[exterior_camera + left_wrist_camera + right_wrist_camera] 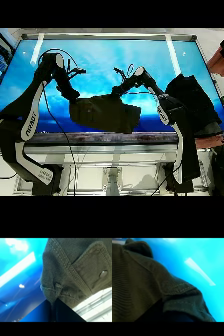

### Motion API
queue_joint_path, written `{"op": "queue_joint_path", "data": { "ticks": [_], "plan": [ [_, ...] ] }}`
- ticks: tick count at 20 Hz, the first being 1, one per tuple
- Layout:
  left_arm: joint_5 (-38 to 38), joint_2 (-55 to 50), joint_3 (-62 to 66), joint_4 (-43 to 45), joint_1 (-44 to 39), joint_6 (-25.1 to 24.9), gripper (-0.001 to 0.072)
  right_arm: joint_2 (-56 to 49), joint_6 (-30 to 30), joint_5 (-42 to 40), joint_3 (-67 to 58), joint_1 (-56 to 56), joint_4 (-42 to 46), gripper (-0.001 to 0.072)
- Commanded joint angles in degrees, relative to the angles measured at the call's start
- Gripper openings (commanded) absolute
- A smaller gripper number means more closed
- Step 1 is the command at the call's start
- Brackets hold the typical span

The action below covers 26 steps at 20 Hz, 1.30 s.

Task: Fold the clothes and pants, and hang the long-sleeved shirts on hangers.

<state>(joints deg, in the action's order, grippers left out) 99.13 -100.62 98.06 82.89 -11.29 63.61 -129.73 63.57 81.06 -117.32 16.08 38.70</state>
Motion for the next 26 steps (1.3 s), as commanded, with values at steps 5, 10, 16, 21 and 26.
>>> {"op": "queue_joint_path", "data": {
  "ticks": [5,10,16,21,26],
  "plan": [
    [-2.3,5.4,0.1,2.0,1.8,0.7,0.0045,11.1,-1.6,0.7,-0.2,-1.6,-1.2,0.002],
    [-9.3,21.3,0.1,2.8,5.3,0.7,0.0045,28.4,-3.2,-0.5,-0.2,-1.8,3.3,0.002],
    [-21.4,40.8,0.1,2.8,7.8,0.7,0.0045,44.2,-2.7,-2.4,-0.2,-0.5,3.2,0.002],
    [-23.2,51.0,0.1,2.8,7.8,4.2,0.0045,54.5,0.5,-1.8,-0.2,1.0,3.2,0.002],
    [-16.4,53.7,0.1,-2.6,7.7,7.1,0.0045,60.4,6.5,3.2,-0.2,5.3,4.2,0.002]
  ]
}}
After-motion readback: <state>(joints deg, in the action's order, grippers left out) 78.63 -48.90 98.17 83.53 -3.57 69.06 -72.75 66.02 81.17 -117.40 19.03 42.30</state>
